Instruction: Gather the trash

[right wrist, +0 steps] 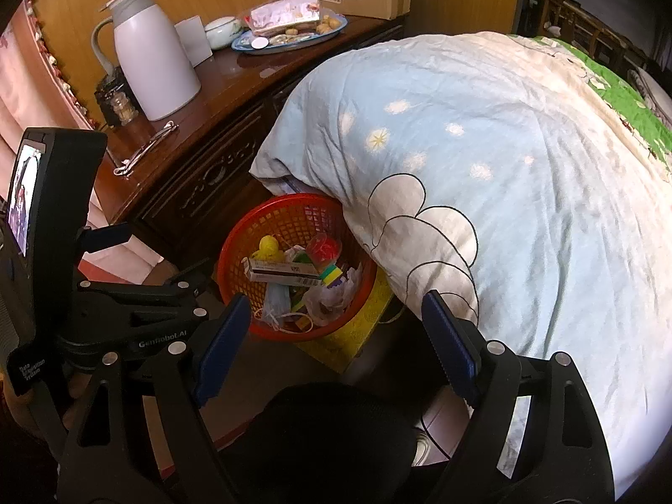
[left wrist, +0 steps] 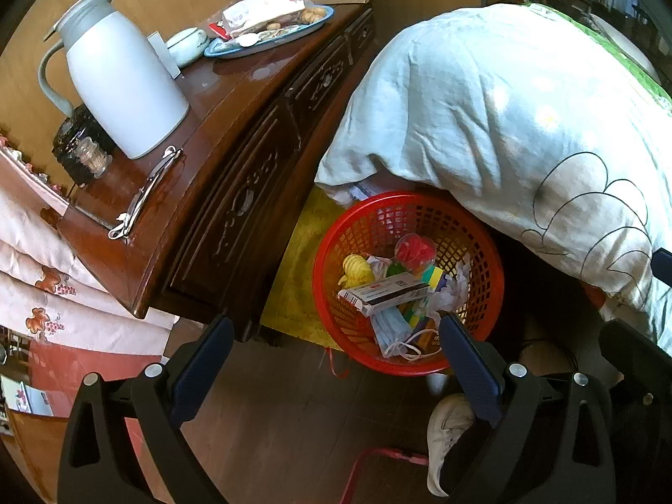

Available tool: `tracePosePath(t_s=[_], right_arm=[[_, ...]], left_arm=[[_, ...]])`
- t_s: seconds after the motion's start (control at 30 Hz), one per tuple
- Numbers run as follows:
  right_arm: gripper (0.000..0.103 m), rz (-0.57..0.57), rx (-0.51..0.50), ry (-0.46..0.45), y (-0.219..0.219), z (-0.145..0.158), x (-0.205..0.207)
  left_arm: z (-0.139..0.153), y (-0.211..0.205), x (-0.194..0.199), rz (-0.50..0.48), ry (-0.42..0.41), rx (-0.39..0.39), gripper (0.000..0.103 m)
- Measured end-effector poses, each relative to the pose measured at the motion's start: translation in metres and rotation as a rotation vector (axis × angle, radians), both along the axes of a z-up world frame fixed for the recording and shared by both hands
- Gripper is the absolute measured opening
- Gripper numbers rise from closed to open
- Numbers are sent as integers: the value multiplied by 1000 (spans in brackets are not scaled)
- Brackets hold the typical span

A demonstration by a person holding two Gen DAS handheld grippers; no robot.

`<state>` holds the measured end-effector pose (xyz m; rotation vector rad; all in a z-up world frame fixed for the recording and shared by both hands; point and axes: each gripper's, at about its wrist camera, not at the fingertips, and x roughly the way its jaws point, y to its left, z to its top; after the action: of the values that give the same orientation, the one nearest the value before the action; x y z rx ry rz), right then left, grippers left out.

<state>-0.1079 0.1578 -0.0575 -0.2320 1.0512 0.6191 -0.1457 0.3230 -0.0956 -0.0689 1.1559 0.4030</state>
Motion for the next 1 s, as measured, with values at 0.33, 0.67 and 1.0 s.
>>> tracePosePath(t_s=[0.33,0.67,1.0], right_arm=[[81,0,14,-9,-4,5,-1],[81,-4,42,-36,-11,20,-6],[81,-6,80,-64,-21,37,-14]], left_arm=[[7,-2,-3,13,-6,1,96],[22,-5,-9,17,-29,14,96],[42,-14,-19,16,-59,44,96]])
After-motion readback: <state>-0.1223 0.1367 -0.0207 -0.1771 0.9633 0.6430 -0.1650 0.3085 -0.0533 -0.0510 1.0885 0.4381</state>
